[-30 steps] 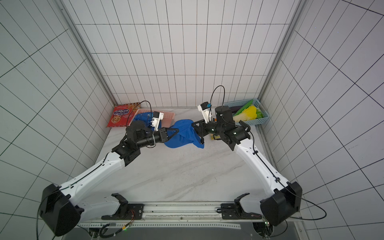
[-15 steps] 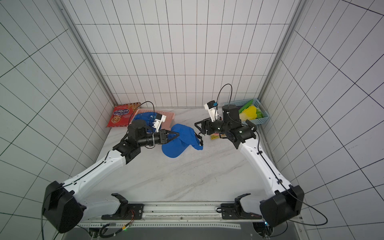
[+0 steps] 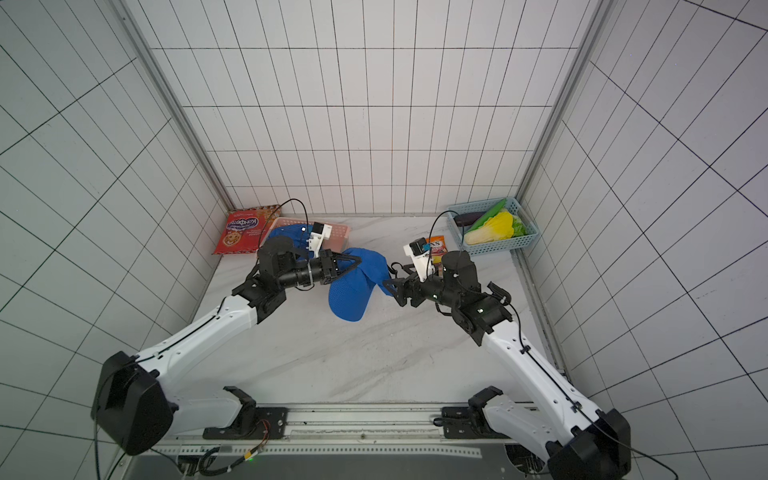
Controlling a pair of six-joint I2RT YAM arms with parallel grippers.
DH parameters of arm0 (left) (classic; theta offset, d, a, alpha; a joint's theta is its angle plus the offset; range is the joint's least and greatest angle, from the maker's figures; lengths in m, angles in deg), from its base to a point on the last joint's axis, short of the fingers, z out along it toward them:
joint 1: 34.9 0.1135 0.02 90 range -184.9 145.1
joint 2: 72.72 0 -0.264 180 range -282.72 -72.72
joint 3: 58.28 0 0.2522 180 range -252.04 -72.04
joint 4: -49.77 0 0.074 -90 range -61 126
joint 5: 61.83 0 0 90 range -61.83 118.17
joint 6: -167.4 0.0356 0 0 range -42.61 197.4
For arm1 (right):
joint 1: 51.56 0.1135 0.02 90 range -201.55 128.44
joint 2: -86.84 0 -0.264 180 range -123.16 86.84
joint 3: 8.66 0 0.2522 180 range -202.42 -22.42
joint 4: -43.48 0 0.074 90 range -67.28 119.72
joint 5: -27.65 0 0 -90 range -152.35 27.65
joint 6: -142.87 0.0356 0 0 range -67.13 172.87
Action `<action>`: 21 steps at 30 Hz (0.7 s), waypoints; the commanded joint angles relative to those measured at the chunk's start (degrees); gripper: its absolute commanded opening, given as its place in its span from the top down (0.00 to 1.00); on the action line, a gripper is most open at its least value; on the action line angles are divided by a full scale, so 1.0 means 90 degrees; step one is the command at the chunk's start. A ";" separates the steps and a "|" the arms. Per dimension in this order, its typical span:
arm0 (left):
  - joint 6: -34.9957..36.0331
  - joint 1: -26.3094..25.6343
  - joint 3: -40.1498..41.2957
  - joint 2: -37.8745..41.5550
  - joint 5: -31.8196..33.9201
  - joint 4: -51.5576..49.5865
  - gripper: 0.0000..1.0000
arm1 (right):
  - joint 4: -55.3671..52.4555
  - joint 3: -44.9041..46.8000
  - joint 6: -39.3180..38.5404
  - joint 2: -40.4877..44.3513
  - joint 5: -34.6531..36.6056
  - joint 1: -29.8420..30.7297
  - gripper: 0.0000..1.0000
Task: Turn the baseball cap inside out
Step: Turn over the baseball cap.
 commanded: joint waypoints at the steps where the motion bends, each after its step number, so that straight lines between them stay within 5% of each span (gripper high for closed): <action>1: -0.0290 0.0007 -0.0193 -0.0016 -0.0141 0.0544 1.00 | 0.0783 0.0250 -0.0389 -0.0125 0.0458 0.0078 0.14; 21: -0.1065 -0.0045 -0.0192 0.0123 -0.0223 0.0715 1.00 | 0.2927 0.0569 -0.2678 -0.1567 0.1553 0.0665 0.01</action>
